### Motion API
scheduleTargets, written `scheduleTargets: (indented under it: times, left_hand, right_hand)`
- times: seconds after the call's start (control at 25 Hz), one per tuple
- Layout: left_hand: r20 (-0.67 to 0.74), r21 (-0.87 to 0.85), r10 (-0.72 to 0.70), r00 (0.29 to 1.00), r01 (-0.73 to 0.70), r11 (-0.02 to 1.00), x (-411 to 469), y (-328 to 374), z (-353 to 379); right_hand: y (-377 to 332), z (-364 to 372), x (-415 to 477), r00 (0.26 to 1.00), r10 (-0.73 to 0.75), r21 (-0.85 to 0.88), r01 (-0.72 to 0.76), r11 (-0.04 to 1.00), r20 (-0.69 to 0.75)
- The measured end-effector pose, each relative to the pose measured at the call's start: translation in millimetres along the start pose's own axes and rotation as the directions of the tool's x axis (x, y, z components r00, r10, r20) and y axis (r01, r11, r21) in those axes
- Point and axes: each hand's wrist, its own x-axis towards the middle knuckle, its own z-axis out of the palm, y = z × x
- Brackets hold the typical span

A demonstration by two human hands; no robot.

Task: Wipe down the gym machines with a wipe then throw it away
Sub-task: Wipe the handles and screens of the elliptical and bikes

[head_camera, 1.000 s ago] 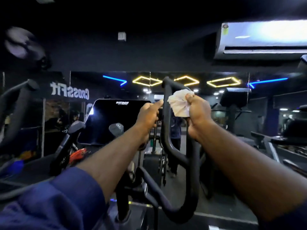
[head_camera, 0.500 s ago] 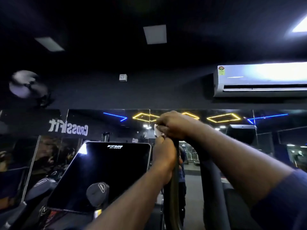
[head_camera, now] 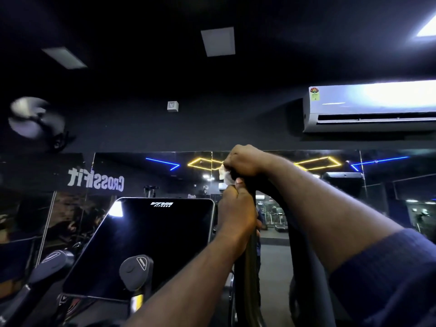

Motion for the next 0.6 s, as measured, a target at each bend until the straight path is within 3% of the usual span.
scheduleTargets:
  times: [0.12, 0.24, 0.4, 0.6]
  left_hand:
    - [-0.018, 0.019, 0.017, 1.000, -0.016, 1.000, -3, 1, 1]
    - [-0.059, 0.052, 0.025, 0.998, -0.022, 0.998, -4, 3, 2]
    - [-0.082, 0.103, 0.036, 0.996, -0.027, 0.994, -4, 5, 4]
    - [-0.099, 0.104, 0.036, 0.994, -0.026, 0.994, 2, 0, 3]
  right_hand:
    - [6, 14, -2, 0.990, 0.014, -0.083, -0.026, 0.996, -0.139]
    - [12, 13, -10, 0.974, -0.101, -0.111, 0.080, 0.991, -0.201]
    - [17, 0, -35, 0.968, -0.202, 0.067, 0.213, 0.975, -0.147]
    - [5, 4, -18, 0.985, -0.173, -0.072, 0.173, 0.982, 0.010]
